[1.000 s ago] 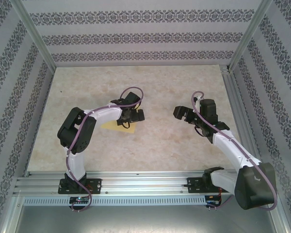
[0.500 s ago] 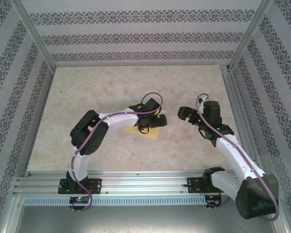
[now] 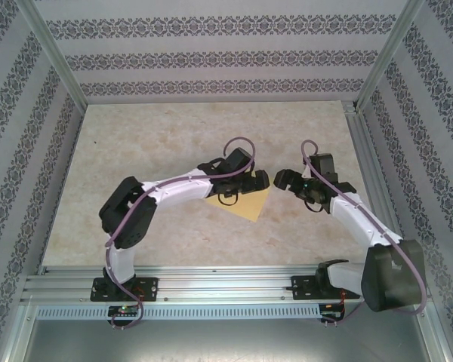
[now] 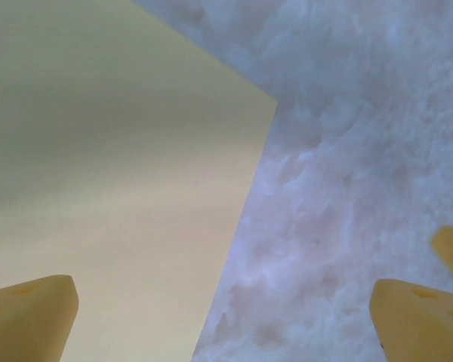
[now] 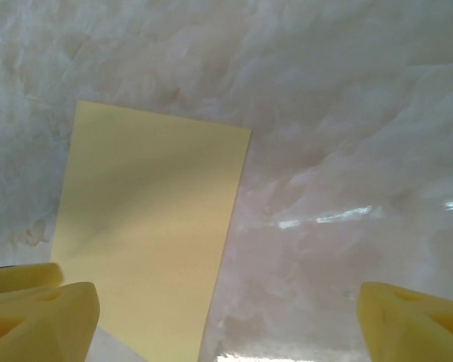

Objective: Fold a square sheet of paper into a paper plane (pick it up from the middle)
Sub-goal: Move the square sheet of paper to the center of the table, then rotate the square sheet of paper at the center of the table.

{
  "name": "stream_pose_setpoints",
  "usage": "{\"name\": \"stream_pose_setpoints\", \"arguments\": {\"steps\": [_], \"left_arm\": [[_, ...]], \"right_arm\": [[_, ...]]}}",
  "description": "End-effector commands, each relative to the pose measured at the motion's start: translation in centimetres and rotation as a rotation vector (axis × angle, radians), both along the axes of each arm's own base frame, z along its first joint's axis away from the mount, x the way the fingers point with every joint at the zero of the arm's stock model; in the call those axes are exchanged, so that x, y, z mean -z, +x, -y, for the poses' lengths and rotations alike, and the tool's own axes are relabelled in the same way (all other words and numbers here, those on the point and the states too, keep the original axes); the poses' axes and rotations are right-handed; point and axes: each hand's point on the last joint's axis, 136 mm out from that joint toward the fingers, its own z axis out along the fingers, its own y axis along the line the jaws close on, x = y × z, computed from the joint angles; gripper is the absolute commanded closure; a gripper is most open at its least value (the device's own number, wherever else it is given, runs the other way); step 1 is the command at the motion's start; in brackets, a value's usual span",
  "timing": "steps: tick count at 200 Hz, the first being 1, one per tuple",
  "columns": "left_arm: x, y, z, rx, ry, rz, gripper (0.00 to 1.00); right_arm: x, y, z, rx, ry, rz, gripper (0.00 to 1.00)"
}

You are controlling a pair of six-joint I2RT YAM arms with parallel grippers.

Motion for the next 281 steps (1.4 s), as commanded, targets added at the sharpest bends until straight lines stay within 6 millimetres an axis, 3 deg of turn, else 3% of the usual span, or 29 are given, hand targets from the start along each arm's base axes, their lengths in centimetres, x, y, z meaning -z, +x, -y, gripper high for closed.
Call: {"name": "stream_pose_setpoints", "arguments": {"steps": [1,27,48,98,140,195,220,245,262,281], "left_arm": [[-1.2,2.4,-4.8,0.003,0.067,0.090,0.00],[0.2,3.1,-5.7,0.077,0.008,0.048,0.00],[1.7,3.0,-5.4,0.128,-0.008,0.008,0.00],[5.9,1.8,-6.0,0.087,-0.001,-0.083,0.03],[7.6,-0.4,-6.8,0.052,-0.028,-0.151,0.03],[7.3,-4.2,-6.3,0.049,-0.028,-0.187,0.02],[6.2,-4.9,-6.8,-0.003,-0.021,-0.164,0.00],[4.9,-5.2,-5.7,-0.018,-0.100,-0.156,0.00],[3.8,-5.1,-5.7,-0.021,-0.123,-0.130,0.00],[1.8,-4.5,-7.1,-0.065,-0.102,-0.048,0.00]], "right_arm": [[-0.8,2.1,-3.2,-0.017,0.121,0.022,0.18],[0.2,4.2,-6.0,-0.046,0.170,-0.002,0.26],[1.7,5.6,-7.0,-0.040,0.175,-0.049,0.29],[5.1,7.6,-7.9,-0.017,0.172,-0.138,0.32],[6.6,8.4,-8.0,-0.049,0.129,-0.175,0.30],[7.2,10.0,-9.0,-0.136,0.101,-0.198,0.29],[7.4,10.6,-8.8,-0.153,0.069,-0.199,0.29],[7.0,10.8,-9.8,-0.229,0.081,-0.205,0.30],[5.7,10.9,-9.3,-0.242,0.010,-0.194,0.29],[3.1,10.6,-8.0,-0.222,-0.121,-0.156,0.27]]}}
